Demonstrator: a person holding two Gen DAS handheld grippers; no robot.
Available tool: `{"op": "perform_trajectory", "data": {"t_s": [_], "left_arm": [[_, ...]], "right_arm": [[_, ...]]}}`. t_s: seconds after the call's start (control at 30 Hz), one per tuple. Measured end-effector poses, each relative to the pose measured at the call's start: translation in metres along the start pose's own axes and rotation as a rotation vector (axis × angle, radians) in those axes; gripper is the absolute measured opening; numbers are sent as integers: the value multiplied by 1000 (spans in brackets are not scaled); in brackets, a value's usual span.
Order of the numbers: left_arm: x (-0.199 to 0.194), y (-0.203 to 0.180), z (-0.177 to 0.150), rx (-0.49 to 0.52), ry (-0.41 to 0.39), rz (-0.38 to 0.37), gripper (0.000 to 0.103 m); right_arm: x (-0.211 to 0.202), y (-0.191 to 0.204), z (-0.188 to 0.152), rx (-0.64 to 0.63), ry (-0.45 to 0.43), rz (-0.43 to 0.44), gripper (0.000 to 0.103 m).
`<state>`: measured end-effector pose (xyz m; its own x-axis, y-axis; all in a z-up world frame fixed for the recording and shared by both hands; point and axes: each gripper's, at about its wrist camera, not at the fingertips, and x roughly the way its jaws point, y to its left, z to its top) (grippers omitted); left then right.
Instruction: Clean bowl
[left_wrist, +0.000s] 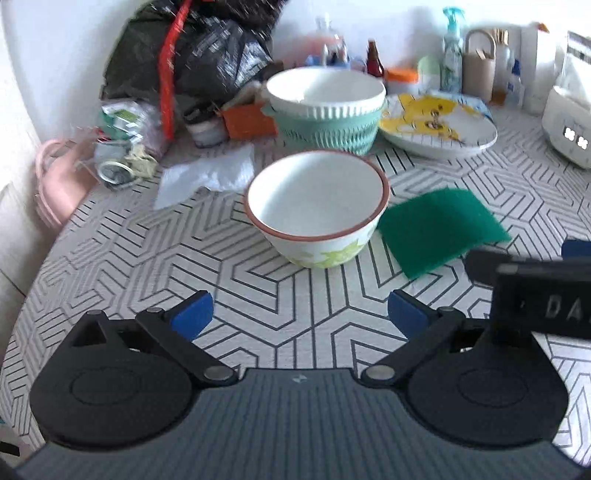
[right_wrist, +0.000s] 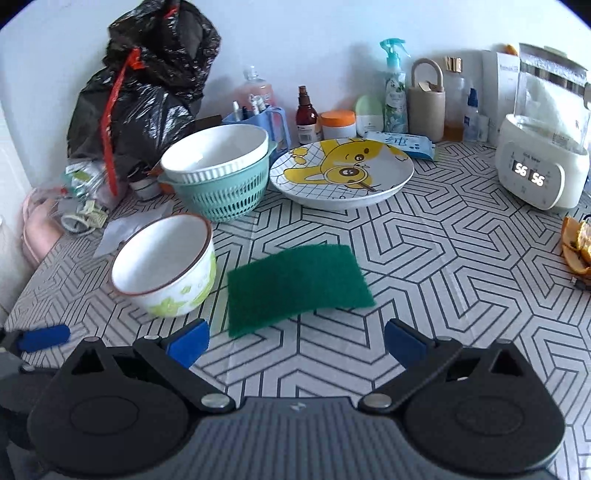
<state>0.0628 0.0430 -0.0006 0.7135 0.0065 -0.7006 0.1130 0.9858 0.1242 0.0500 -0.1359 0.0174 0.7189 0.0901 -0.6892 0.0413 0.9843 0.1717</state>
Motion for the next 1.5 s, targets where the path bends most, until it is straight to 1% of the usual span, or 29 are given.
{"op": "perform_trajectory", "data": {"t_s": [0.2,0.27,0.4,0.53,0.6,0.67,0.8,0.97,1.1,1.17,1.3,1.4,1.47,1.5], "left_arm": [[-14,-2,-6,-4,-48,0,103],[-16,-2,-8,-6,-49,1,103],[-21,-2,-14,-11,-84,5,103],[-26,0,-18,-27,-98,1,103],[-27,2,-19,-39,-101,-12,103],[-26,5,-19,-54,-94,-25,103],[-23,6,-19,-66,-79,-16,103],[-20,1,-18,-31,-74,7,103],[-18,-2,-18,-11,-65,1,103],[-18,-3,-18,-2,-65,-3,103],[-16,-6,-17,15,-59,7,103],[-13,-12,-15,61,-46,35,103],[-13,-19,-17,111,-55,85,103],[-14,-21,-17,126,-65,99,103]], "right_arm": [[-18,-2,-7,7,-46,5,102],[-20,-2,-8,6,-49,8,102],[-24,-1,-9,5,-55,15,102],[-28,0,-11,4,-60,21,102],[-29,0,-12,9,-61,21,102],[-29,-2,-13,29,-51,39,102],[-27,-5,-14,60,-35,75,102],[-28,-2,-15,45,-47,53,102],[-32,1,-17,3,-56,12,102],[-35,1,-17,4,-67,-1,102],[-36,-1,-17,9,-71,-2,102],[-34,0,-18,-3,-56,-11,102],[-33,2,-18,-10,-46,-16,102],[-33,2,-18,-15,-47,-19,102]]}}
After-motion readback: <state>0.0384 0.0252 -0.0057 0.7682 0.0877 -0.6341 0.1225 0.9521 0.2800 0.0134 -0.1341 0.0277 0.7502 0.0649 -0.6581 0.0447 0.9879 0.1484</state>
